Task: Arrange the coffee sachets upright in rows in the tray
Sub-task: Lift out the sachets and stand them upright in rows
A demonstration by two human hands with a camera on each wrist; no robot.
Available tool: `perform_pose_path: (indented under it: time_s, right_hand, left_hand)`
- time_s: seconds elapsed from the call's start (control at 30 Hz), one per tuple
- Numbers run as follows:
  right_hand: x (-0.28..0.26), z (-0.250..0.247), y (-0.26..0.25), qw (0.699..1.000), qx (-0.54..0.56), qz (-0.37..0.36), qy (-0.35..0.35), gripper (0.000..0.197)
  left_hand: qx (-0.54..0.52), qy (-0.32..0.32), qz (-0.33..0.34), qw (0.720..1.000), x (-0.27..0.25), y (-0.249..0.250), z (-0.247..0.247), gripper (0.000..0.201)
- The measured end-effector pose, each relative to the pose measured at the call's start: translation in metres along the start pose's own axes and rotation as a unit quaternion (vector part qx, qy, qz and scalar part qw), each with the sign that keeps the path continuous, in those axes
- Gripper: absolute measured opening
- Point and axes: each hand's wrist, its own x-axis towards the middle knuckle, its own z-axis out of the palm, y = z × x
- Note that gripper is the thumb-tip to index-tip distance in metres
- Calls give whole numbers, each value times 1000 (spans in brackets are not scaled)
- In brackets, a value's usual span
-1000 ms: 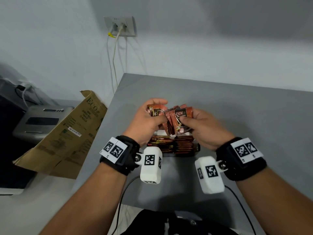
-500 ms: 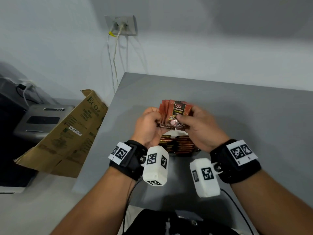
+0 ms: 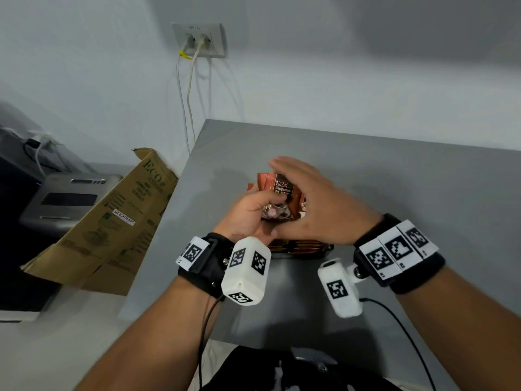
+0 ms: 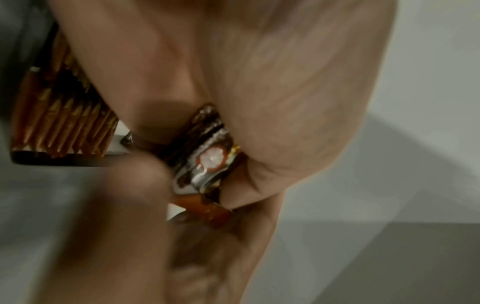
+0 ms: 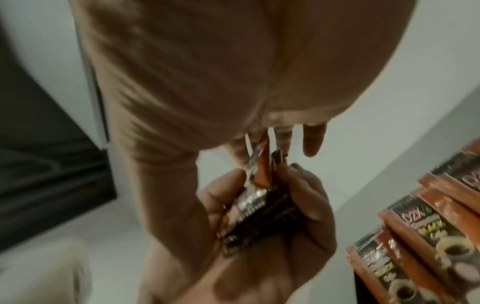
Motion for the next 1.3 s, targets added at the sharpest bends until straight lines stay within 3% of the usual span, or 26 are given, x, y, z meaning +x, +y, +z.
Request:
perform_pose_path:
  time_s: [0.07, 0.17, 0.37, 0.43, 0.53, 0.67, 0.8, 0.97, 1.2, 1.3]
  right_hand:
    - [5, 2, -1, 999, -53, -7, -12, 104]
    - [10, 3, -1, 997, -71, -18, 22, 84]
    - [13, 14, 0, 997, -76, -26, -1, 88]
    - [13, 15, 2, 997, -68, -25, -2, 92]
    - [9, 8, 4, 999, 29, 9, 20, 97]
    - [8, 1, 13, 967, 183, 84, 155, 40]
    - [6, 2, 16, 953, 240, 84, 163, 21]
    - [8, 6, 17, 982, 132, 66, 122, 11]
    - [15, -33, 50, 961, 100, 107, 232, 15]
    - [23, -29, 81, 966, 11, 148, 214, 20]
  left_hand:
    - [-1, -26, -11, 1000, -1, 0, -1, 47]
    - [-25, -53, -24, 998, -2, 1, -2, 34]
    - [1, -19, -27, 999, 1, 1, -3, 22]
    - [12, 3, -15, 1000, 3, -1, -3, 23]
    - [44, 36, 30, 998, 4, -2, -4, 47]
    - [92, 48, 62, 993, 5, -2, -8, 70]
    - [141, 43, 97, 984, 10, -7, -10, 73]
    - [156, 45, 111, 980, 10, -12, -5, 77]
    - [123, 116, 107, 980, 13, 9, -26, 63]
    - [123, 147, 107, 976, 12, 17, -37, 55]
